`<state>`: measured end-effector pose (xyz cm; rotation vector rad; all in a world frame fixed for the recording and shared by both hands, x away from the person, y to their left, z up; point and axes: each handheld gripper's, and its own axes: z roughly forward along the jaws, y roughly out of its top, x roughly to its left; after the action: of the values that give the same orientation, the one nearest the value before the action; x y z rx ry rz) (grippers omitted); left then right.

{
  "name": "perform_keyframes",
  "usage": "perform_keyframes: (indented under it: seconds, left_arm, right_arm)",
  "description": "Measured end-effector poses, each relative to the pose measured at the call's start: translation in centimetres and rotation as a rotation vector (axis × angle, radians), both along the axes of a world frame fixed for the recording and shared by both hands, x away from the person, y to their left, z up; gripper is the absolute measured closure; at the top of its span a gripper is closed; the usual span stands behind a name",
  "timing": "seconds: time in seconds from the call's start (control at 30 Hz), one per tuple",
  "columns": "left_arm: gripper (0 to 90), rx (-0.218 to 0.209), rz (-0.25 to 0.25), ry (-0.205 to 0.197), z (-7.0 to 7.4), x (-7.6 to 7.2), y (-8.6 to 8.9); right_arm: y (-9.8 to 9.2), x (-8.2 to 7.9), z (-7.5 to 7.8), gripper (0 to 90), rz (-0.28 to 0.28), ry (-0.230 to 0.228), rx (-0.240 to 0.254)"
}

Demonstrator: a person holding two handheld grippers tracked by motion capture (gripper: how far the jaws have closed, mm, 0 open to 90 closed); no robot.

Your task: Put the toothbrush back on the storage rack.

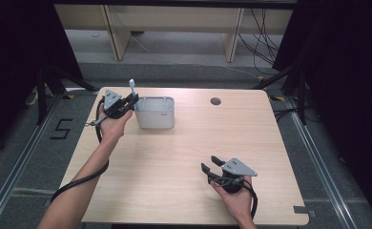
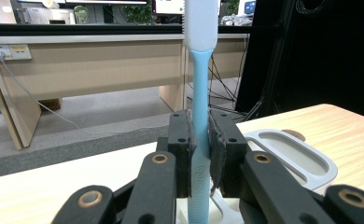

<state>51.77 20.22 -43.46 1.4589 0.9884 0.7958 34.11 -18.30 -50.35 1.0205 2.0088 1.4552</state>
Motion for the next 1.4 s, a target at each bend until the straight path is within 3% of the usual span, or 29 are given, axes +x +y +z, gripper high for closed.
perform_keyframes:
  seconds: [0.67, 0.83, 0.87, 0.9, 1.03, 1.4]
  left_arm:
    - [79.1, -0.004, 0.003, 0.027, -1.2, 0.0, -0.1]
    - [79.1, 0.0, 0.005, 0.036, -1.4, 0.1, -0.1]
    - [79.0, 0.001, 0.005, 0.037, -1.4, 0.1, -0.1]
    - [79.0, 0.002, 0.005, 0.038, -1.5, 0.1, -0.1]
    - [79.0, -0.001, 0.006, 0.041, -1.7, 0.1, -0.1]
    - [79.0, 0.003, 0.011, 0.055, -2.2, 0.2, -0.1]
  right_arm:
    - [0.0, 0.0, -0.1, 49.4, -0.002, 0.0, -0.004]
    - [0.0, -0.1, 0.0, 49.3, -0.003, 0.026, -0.001]
    - [-0.1, 0.0, 0.0, 49.3, -0.004, 0.003, -0.02]
    - [0.1, -0.1, -0.1, 49.4, -0.008, 0.021, 0.014]
    - [-0.1, -0.1, -0.1, 49.3, -0.008, 0.027, -0.008]
    - [-0.1, -0.1, -0.1, 49.3, -0.007, 0.027, -0.01]
